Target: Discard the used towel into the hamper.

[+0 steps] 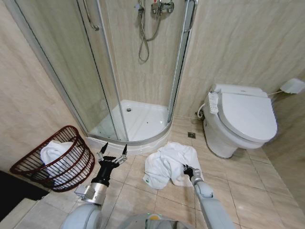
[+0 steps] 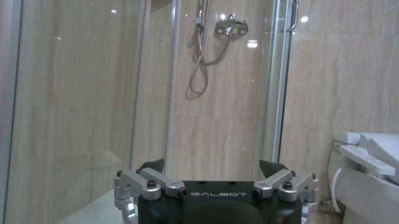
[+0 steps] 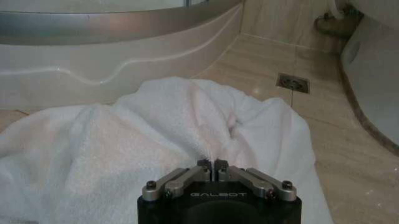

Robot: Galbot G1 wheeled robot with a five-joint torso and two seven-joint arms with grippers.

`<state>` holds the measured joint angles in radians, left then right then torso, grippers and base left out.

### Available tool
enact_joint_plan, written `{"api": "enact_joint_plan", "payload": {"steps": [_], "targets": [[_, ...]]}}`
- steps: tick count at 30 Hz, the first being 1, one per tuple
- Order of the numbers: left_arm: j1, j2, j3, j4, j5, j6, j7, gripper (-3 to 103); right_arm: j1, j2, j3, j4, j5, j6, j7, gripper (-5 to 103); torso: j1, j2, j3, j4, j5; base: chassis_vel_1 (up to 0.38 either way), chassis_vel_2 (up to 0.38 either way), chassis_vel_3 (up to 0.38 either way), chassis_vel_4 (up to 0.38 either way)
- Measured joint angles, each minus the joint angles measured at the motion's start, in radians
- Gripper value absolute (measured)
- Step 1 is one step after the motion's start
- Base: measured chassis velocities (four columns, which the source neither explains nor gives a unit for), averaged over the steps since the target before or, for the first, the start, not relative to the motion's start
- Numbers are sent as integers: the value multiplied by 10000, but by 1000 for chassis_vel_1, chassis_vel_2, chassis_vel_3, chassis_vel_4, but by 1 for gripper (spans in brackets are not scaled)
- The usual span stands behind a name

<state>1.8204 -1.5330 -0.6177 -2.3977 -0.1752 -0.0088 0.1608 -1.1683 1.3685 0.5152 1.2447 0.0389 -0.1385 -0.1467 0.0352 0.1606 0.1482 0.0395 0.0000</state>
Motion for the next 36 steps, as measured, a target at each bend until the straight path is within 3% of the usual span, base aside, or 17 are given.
{"api": "enact_joint_plan", "payload": {"steps": [6, 9, 12, 29, 36], "targets": [[0, 0, 0, 0, 0, 0, 0, 99, -155, 42, 55, 217, -18, 126, 18, 1, 7, 23, 17, 1, 0, 0, 0, 0, 0], [0, 0, 0, 0, 0, 0, 0, 99, -379, 49, 195, 570, -287, 955, 180, 1, 9, 35, 23, 2, 1, 0, 0, 0, 0], [0, 0, 0, 0, 0, 0, 0, 99, -699, 13, 296, 1154, -267, 1188, 167, 1, 11, 40, 29, -1, 1, 0, 0, 0, 0], [0, 0, 0, 0, 0, 0, 0, 99, -2062, -22, 1041, 5647, 1181, 1161, -110, 1, 17, 61, 44, 0, 1, 0, 0, 0, 0], [0, 0, 0, 0, 0, 0, 0, 99, -2439, -135, 1454, 7427, 1842, 1232, 232, 1, 18, 67, 47, 2, -1, 0, 0, 0, 0]]}}
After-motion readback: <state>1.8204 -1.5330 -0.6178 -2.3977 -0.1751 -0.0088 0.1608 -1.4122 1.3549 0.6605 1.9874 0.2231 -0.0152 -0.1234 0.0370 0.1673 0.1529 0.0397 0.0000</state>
